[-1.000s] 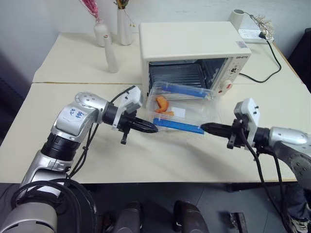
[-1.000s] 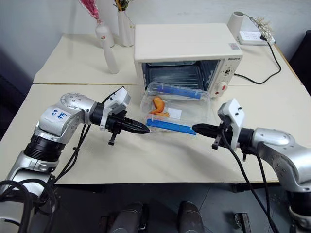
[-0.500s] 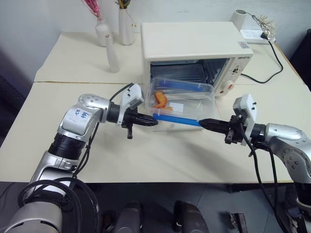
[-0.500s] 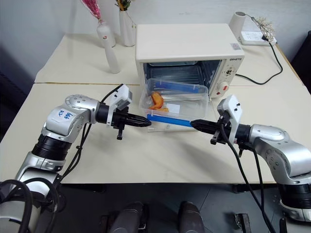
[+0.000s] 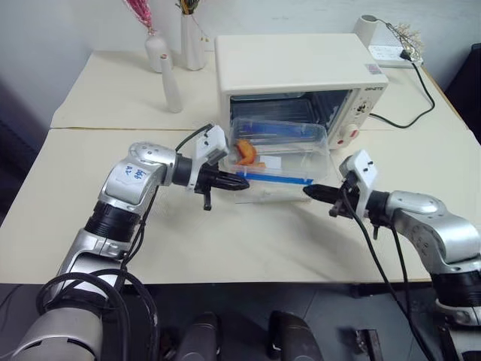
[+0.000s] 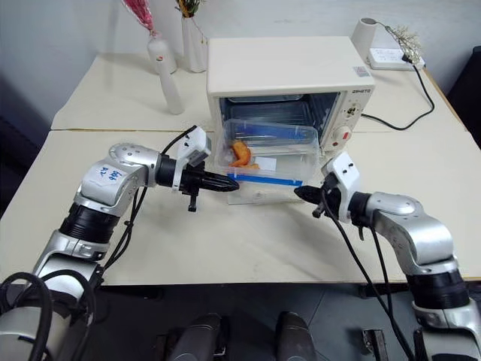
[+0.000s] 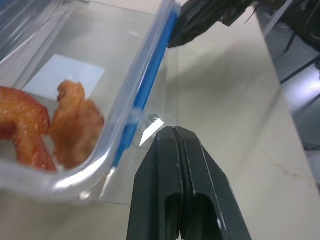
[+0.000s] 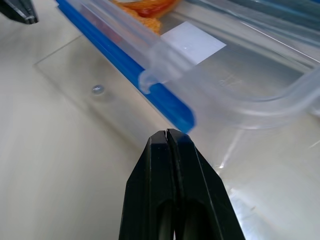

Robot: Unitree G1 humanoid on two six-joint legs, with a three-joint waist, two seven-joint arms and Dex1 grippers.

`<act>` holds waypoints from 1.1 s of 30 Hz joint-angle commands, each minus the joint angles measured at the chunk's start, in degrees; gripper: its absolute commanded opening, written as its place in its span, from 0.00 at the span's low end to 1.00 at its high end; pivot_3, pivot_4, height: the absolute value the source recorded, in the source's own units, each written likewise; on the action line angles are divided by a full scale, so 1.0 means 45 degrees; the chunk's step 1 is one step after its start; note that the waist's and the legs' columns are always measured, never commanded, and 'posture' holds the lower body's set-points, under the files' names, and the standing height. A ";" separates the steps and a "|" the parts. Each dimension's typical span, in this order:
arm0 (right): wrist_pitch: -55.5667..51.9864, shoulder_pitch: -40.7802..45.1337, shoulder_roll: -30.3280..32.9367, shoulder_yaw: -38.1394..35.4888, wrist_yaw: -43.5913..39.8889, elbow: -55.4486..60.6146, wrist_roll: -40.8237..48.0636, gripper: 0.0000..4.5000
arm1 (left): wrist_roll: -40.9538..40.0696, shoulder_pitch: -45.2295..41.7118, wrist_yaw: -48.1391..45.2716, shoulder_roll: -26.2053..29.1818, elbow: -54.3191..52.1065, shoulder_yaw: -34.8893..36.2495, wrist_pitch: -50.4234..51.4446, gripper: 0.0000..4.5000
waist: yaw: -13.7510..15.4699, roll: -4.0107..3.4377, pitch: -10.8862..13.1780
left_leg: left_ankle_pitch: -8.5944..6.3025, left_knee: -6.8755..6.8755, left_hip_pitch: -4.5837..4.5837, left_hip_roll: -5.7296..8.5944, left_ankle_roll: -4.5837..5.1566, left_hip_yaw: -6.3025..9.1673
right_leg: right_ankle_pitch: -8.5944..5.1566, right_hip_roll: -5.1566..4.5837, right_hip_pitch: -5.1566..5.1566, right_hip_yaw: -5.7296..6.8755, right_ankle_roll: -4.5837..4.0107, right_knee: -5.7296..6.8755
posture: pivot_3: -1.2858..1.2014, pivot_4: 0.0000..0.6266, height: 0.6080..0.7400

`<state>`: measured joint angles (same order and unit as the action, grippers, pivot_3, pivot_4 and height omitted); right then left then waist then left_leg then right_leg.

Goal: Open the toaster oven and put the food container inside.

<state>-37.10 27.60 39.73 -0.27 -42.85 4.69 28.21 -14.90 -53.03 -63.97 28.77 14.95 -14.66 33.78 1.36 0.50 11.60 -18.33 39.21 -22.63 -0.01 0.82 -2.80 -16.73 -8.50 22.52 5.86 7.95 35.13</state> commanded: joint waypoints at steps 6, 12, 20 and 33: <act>0.1701 0.1935 -0.1140 -0.0192 0.0723 -0.2103 -0.1444 0.01 | 0.1243 -0.1937 0.1605 -0.1527 0.3043 0.0395 -0.2101 0.00 | -0.0012 0.0000 0.0000 | 0.0000 0.0002 -0.0016 0.0002 0.0000 0.0005 | 0.0001 0.0000 0.0010 0.0009 0.0002 -0.0003 | 0.52 0.24 1.00; 0.2828 0.3171 -0.2162 -0.0183 0.1343 -0.3855 -0.2341 0.01 | 0.1794 -0.2884 0.3393 -0.2389 0.5036 0.1046 -0.3260 0.00 | -0.0039 0.0000 0.0000 | 0.0003 0.0001 -0.0032 0.0002 -0.0005 0.0004 | 0.0001 0.0000 0.0033 0.0010 0.0002 0.0006 | 0.52 0.24 1.00; 0.3590 0.4129 -0.3243 -0.0198 0.1588 -0.5240 -0.2780 0.01 | 0.2225 -0.3123 0.5042 -0.2684 0.5685 0.1723 -0.3612 0.00 | -0.0058 0.0000 0.0000 | 0.0007 0.0004 -0.0066 0.0007 -0.0005 0.0029 | 0.0003 -0.0005 0.0051 0.0032 0.0006 0.0009 | 0.52 0.24 1.00; 0.2877 0.3423 -0.2695 -0.0416 0.0749 -0.3714 -0.2730 0.01 | -0.0695 -0.0243 0.1984 -0.0378 -0.1278 0.2724 0.1052 0.00 | -0.0564 -0.0005 0.0002 | 0.0017 -0.0007 -0.0073 -0.0001 -0.0022 0.0055 | 0.0002 -0.0004 0.0084 0.0036 0.0005 0.0060 | 0.52 0.24 1.00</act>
<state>-23.21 43.46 26.36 -0.44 -38.46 -16.13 14.68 -14.48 -54.48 -52.35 25.27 15.46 -4.49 35.47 -1.17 0.48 11.61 -18.25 39.17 -22.96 -0.01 0.71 -2.53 -16.72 -8.52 22.90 6.02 7.97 35.42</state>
